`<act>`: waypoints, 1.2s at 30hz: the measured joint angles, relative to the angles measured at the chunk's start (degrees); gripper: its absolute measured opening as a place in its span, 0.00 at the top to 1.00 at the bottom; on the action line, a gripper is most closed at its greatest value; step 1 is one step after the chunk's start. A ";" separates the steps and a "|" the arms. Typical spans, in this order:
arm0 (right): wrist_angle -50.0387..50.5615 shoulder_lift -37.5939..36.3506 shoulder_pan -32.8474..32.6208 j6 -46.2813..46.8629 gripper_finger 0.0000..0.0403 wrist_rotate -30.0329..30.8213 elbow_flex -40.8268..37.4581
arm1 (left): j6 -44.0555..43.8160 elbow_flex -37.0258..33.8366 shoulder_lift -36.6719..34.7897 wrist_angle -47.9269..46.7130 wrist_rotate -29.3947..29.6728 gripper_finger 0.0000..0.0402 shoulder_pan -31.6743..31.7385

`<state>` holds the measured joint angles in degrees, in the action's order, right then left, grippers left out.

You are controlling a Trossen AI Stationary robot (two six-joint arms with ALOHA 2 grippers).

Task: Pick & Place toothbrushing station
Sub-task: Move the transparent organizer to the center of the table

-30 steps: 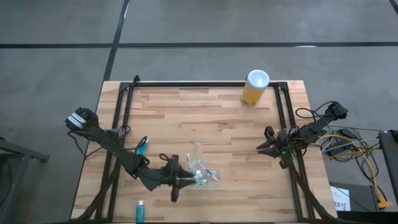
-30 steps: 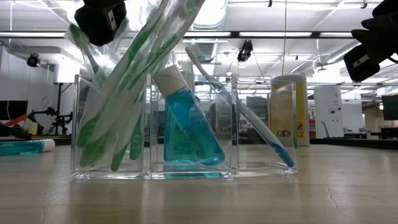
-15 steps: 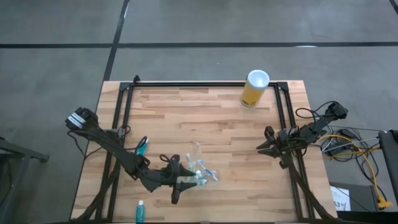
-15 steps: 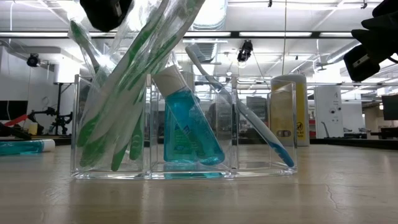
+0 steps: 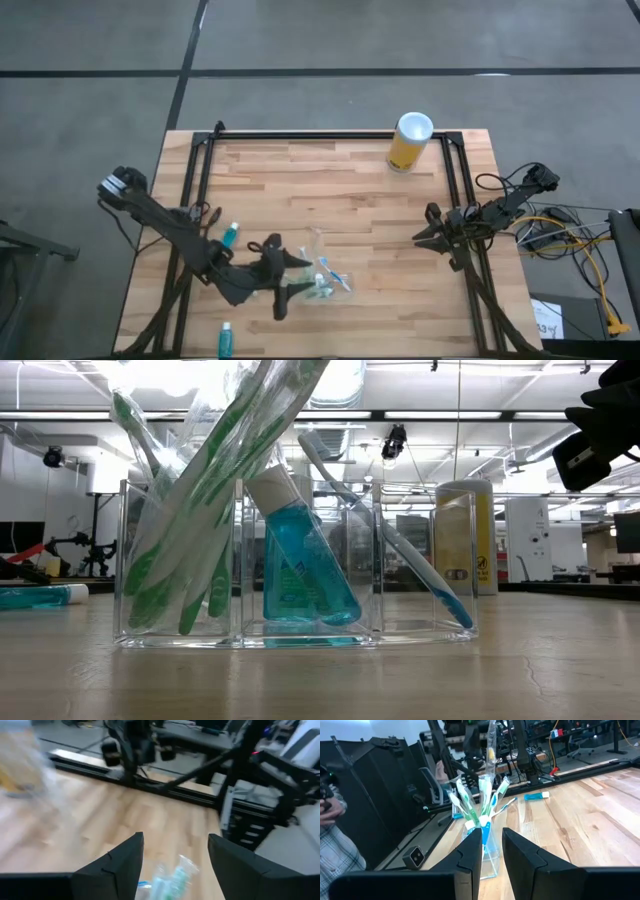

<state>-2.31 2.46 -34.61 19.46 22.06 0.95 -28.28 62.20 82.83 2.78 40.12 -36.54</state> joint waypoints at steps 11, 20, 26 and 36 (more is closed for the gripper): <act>0.00 0.00 0.00 0.00 0.81 0.00 0.00 | -8.57 18.72 -2.29 -40.02 5.01 0.43 1.31; 0.00 0.00 0.00 0.00 0.81 0.00 0.00 | -13.78 25.66 -2.38 -59.30 1.85 0.43 0.90; 0.00 0.00 0.00 0.00 0.81 0.00 0.00 | -13.70 25.54 -2.41 -66.68 -5.62 0.43 0.79; 0.00 0.00 0.00 0.00 0.81 0.00 0.00 | -17.13 22.77 -2.41 -68.19 -7.92 0.43 0.34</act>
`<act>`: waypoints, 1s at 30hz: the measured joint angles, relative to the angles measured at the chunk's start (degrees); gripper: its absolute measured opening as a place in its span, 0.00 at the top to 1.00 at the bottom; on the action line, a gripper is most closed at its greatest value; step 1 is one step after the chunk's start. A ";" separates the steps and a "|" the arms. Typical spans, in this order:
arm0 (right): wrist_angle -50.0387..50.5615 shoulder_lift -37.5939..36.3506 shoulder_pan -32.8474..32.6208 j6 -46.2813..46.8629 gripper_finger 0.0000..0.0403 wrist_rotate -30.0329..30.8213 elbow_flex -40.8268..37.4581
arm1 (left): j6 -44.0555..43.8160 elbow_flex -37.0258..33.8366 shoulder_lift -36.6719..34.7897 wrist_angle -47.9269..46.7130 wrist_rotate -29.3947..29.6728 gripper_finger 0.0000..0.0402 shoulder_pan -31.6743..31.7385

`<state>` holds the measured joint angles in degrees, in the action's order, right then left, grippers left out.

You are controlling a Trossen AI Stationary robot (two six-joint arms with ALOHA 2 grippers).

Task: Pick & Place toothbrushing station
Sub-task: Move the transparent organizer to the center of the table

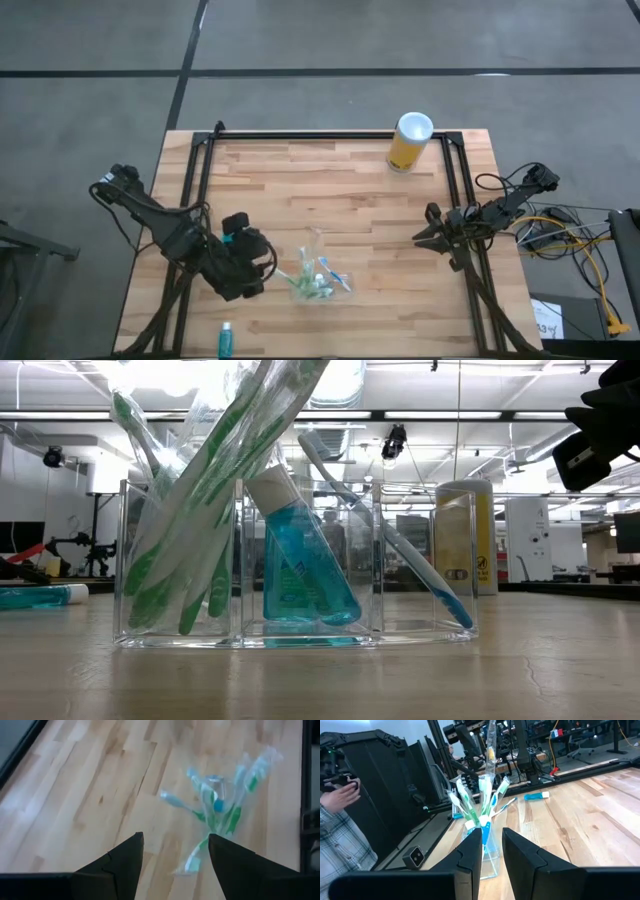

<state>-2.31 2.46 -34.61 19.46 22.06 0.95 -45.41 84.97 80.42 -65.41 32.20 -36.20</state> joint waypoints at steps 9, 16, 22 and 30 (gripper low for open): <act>0.00 0.00 0.00 0.00 0.81 0.00 0.00 | -21.85 -0.48 -0.16 -2.68 -6.27 0.43 -1.09; 0.00 0.00 0.00 0.00 0.81 0.00 0.00 | -35.73 -5.78 0.13 0.77 -10.43 0.43 -3.27; 0.00 0.00 0.00 0.00 0.81 0.00 0.00 | -51.67 -10.10 0.15 7.94 -9.41 0.43 -5.46; 0.00 0.00 0.00 0.00 0.81 0.00 0.00 | -70.72 -14.50 2.08 16.50 -6.61 0.43 -11.05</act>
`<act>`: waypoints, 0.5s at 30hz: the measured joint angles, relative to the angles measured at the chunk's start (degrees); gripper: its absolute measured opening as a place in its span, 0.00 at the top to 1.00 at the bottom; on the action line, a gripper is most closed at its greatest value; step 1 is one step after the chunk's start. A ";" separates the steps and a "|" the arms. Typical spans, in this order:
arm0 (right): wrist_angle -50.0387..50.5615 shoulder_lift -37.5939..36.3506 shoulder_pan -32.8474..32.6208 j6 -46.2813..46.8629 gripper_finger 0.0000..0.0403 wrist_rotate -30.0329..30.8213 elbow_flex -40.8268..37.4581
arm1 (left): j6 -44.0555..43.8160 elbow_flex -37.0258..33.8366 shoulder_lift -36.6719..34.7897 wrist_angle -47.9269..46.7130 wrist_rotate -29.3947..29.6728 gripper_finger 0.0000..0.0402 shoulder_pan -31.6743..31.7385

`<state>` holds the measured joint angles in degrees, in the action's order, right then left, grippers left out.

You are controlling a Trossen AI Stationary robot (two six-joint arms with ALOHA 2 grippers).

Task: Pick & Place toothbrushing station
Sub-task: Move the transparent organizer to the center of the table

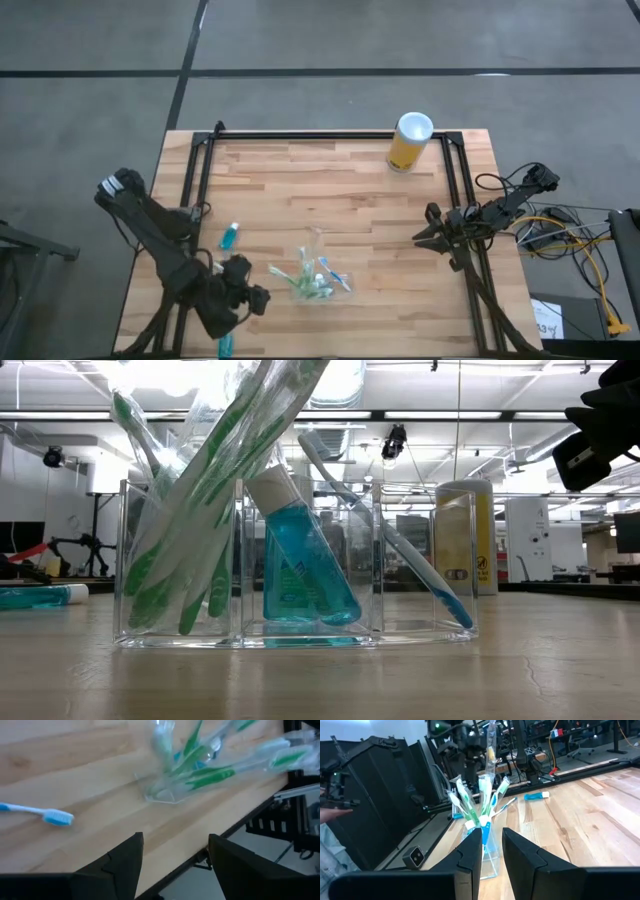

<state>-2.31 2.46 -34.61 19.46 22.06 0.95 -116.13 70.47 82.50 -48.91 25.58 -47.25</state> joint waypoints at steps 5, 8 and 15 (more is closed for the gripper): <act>0.00 0.00 0.00 0.00 0.81 0.00 0.00 | -4.15 -0.67 3.69 2.88 4.79 0.43 -3.11; 0.00 0.00 0.00 0.00 0.81 0.00 0.00 | -4.37 -0.67 5.68 3.85 8.84 0.43 -4.42; 0.00 0.00 0.00 0.00 0.81 0.00 0.00 | -5.98 -0.67 11.15 8.21 13.60 0.43 -5.76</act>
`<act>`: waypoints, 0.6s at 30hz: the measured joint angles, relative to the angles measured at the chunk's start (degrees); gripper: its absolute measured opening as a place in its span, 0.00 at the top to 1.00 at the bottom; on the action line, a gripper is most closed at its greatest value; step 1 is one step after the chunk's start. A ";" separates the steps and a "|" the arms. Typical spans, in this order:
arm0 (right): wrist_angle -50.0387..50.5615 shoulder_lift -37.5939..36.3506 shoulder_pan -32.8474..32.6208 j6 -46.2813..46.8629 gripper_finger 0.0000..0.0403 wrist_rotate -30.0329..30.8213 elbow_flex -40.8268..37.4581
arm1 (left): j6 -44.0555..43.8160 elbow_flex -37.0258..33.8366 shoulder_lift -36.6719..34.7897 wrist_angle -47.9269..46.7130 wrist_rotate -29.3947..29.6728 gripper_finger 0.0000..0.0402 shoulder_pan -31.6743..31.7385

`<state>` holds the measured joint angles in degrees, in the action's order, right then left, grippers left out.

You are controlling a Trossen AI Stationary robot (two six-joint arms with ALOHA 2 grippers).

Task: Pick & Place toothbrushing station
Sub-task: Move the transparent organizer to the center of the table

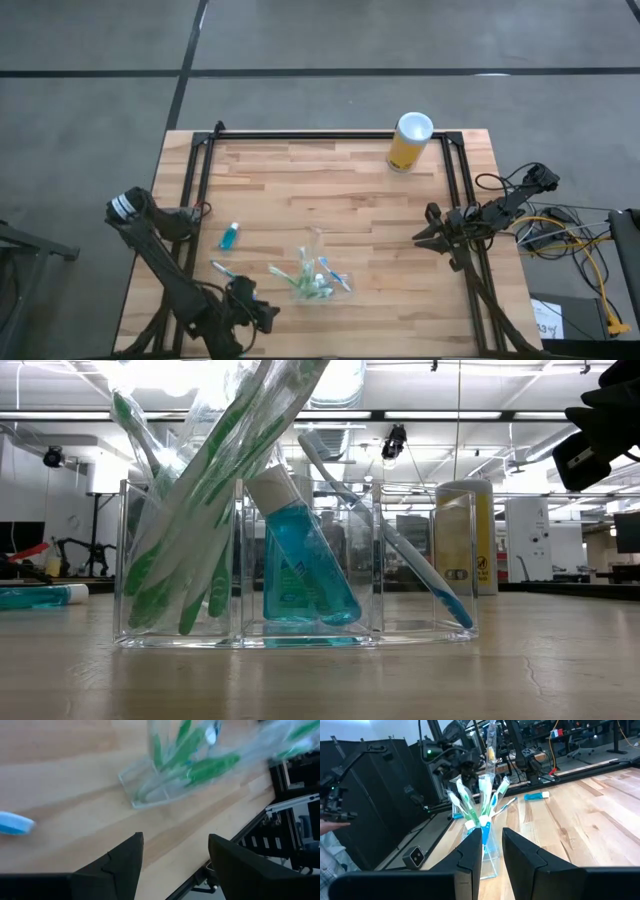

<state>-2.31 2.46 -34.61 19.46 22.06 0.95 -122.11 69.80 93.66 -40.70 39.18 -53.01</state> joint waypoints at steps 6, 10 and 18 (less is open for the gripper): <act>0.00 0.00 0.00 0.00 0.81 0.00 0.00 | -0.17 0.00 5.89 9.01 0.55 0.43 0.00; 0.00 0.00 0.00 0.00 0.81 0.00 0.00 | -2.43 0.00 9.07 13.27 2.68 0.43 -0.09; 0.00 0.00 0.00 0.00 0.81 0.00 0.00 | -10.71 -0.02 13.54 16.32 9.99 0.43 -0.11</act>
<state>-2.31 2.46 -34.61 19.46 22.06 0.95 -132.82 69.78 107.19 -24.38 49.17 -53.13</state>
